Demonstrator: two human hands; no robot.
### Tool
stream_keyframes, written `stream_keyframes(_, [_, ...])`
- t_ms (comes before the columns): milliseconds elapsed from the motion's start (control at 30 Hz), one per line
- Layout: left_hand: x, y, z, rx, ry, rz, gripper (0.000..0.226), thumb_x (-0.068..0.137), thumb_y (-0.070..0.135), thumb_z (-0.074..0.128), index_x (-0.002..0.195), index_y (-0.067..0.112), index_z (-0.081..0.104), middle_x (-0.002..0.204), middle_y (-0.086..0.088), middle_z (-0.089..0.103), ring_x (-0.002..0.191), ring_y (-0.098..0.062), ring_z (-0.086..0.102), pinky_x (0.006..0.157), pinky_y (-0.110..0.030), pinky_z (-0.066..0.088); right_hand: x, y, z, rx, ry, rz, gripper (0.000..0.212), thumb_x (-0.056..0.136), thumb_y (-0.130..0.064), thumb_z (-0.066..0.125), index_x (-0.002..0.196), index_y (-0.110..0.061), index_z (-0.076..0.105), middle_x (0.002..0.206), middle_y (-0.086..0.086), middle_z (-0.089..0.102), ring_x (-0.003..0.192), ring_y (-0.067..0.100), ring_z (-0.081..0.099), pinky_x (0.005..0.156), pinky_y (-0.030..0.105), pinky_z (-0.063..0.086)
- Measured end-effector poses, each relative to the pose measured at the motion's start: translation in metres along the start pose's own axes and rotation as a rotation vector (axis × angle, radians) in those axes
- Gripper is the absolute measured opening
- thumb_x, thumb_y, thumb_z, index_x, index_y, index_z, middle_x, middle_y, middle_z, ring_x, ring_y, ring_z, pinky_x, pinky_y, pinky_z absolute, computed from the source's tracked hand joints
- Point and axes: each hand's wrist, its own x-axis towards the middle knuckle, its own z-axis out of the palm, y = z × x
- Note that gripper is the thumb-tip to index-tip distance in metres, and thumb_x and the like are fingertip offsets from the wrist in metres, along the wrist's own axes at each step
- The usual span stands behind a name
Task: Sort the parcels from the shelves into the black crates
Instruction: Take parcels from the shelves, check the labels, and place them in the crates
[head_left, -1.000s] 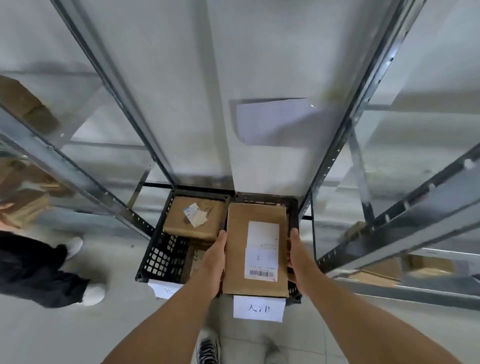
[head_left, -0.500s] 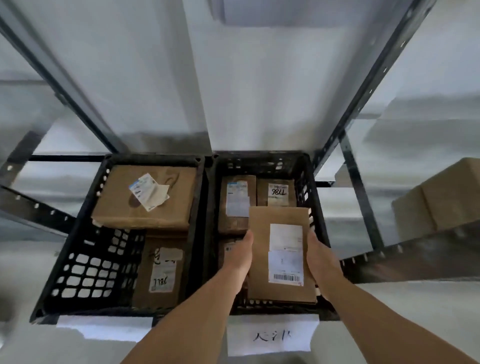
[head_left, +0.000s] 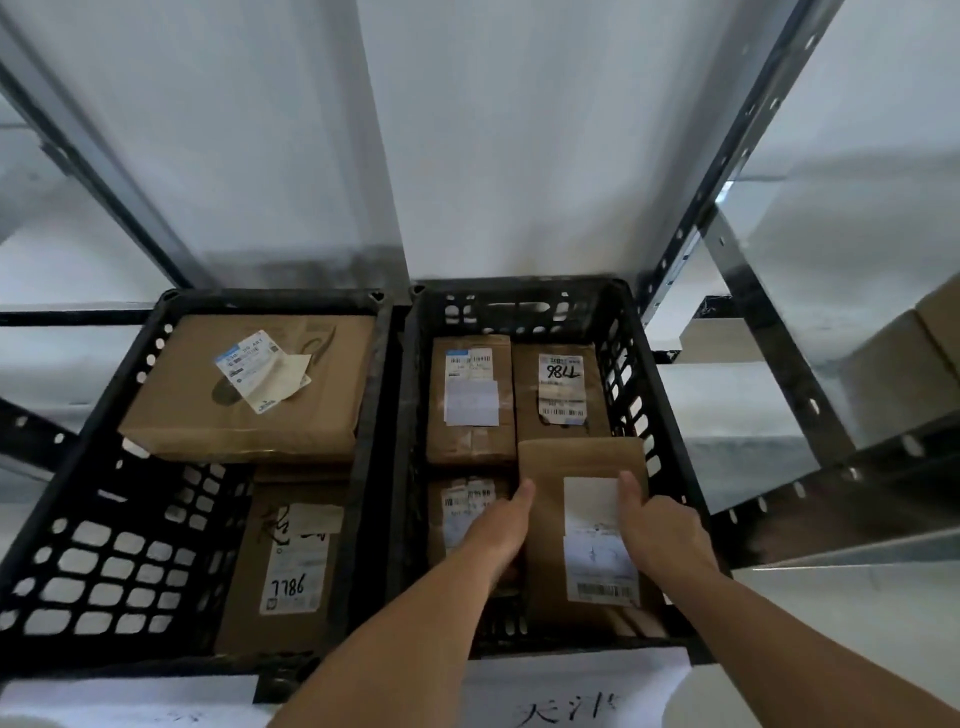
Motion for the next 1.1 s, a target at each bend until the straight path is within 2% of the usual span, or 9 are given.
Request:
stream_keyframes(100, [0.004, -0.003, 0.003, -0.004, -0.024, -0.027, 0.087, 0.083, 0.079, 0.033, 0.148, 0.022, 0.043, 0.149, -0.004, 0.048, 0.136, -0.027, 0.044, 0.114, -0.046, 0.034, -0.004, 0.000, 0.004, -0.058, 0.004, -0.033, 0.085, 0.099, -0.070, 0.013, 0.122, -0.005, 0.063, 0.116, 0.016, 0.063, 0.095, 0.028, 0.058, 0.078, 0.037, 0.046])
stream_keyframes(200, [0.006, -0.003, 0.003, -0.058, -0.022, -0.075, 0.075, 0.093, 0.070, 0.031, 0.148, 0.020, 0.044, 0.148, -0.007, 0.049, 0.134, -0.029, 0.046, 0.113, -0.046, 0.035, -0.005, 0.000, 0.003, -0.097, -0.005, -0.057, 0.085, 0.097, -0.073, 0.012, 0.116, -0.009, 0.065, 0.104, 0.010, 0.061, 0.088, 0.024, 0.056, 0.074, 0.035, 0.044])
stream_keyframes(267, [0.010, -0.003, 0.003, -0.062, -0.021, -0.080, 0.069, 0.097, 0.065, 0.029, 0.147, 0.020, 0.044, 0.146, -0.008, 0.050, 0.132, -0.030, 0.047, 0.113, -0.046, 0.036, -0.002, 0.000, 0.003, -0.097, -0.027, -0.060, 0.088, 0.095, -0.074, 0.011, 0.114, -0.009, 0.067, 0.108, 0.011, 0.064, 0.092, 0.026, 0.060, 0.079, 0.036, 0.048])
stream_keyframes(400, [0.014, 0.006, 0.010, 0.039, 0.027, -0.038, 0.078, 0.092, 0.070, 0.027, 0.150, 0.021, 0.040, 0.150, -0.008, 0.046, 0.136, -0.030, 0.043, 0.114, -0.047, 0.034, 0.012, 0.001, 0.002, -0.087, -0.070, -0.017, 0.093, 0.096, -0.074, 0.009, 0.128, -0.006, 0.064, 0.126, 0.017, 0.063, 0.111, 0.030, 0.061, 0.085, 0.035, 0.046])
stream_keyframes(567, [0.016, 0.013, 0.015, 0.145, 0.089, -0.055, 0.076, 0.097, 0.065, 0.024, 0.156, 0.016, 0.027, 0.157, -0.012, 0.034, 0.142, -0.031, 0.034, 0.117, -0.045, 0.028, 0.015, 0.001, 0.001, -0.096, -0.182, 0.008, 0.092, 0.098, -0.070, 0.007, 0.142, -0.005, 0.054, 0.140, 0.019, 0.056, 0.126, 0.031, 0.055, 0.105, 0.039, 0.046])
stream_keyframes(667, [0.020, 0.011, 0.017, 0.186, 0.107, -0.047, 0.075, 0.100, 0.062, 0.021, 0.156, 0.013, 0.024, 0.158, -0.013, 0.030, 0.144, -0.031, 0.031, 0.117, -0.042, 0.026, 0.017, -0.005, -0.002, -0.094, -0.212, -0.003, 0.092, 0.099, -0.070, 0.006, 0.145, -0.003, 0.050, 0.144, 0.019, 0.053, 0.130, 0.031, 0.052, 0.108, 0.039, 0.043])
stream_keyframes(933, [0.028, -0.003, 0.023, 0.113, 0.128, -0.026, 0.082, 0.089, 0.073, 0.023, 0.152, 0.021, 0.034, 0.152, -0.011, 0.042, 0.137, -0.033, 0.040, 0.114, -0.048, 0.033, 0.023, -0.004, 0.007, -0.071, -0.208, -0.028, 0.092, 0.099, -0.071, 0.010, 0.146, -0.003, 0.049, 0.146, 0.020, 0.051, 0.131, 0.033, 0.052, 0.107, 0.039, 0.043])
stream_keyframes(1033, [0.019, 0.012, 0.023, 0.118, 0.143, -0.050, 0.076, 0.097, 0.064, 0.023, 0.154, 0.013, 0.031, 0.156, -0.014, 0.035, 0.141, -0.032, 0.036, 0.117, -0.044, 0.029, 0.022, -0.008, 0.000, -0.038, -0.238, -0.007, 0.093, 0.098, -0.071, 0.008, 0.149, -0.002, 0.044, 0.150, 0.021, 0.047, 0.137, 0.033, 0.046, 0.113, 0.040, 0.036])
stream_keyframes(1100, [0.013, 0.023, 0.023, 0.138, 0.151, -0.040, 0.064, 0.106, 0.047, 0.021, 0.155, 0.006, 0.024, 0.159, -0.016, 0.027, 0.145, -0.032, 0.030, 0.118, -0.040, 0.026, 0.023, -0.012, -0.009, 0.000, -0.282, -0.014, 0.089, 0.100, -0.067, 0.010, 0.155, -0.002, 0.034, 0.158, 0.020, 0.038, 0.147, 0.033, 0.035, 0.120, 0.039, 0.023])
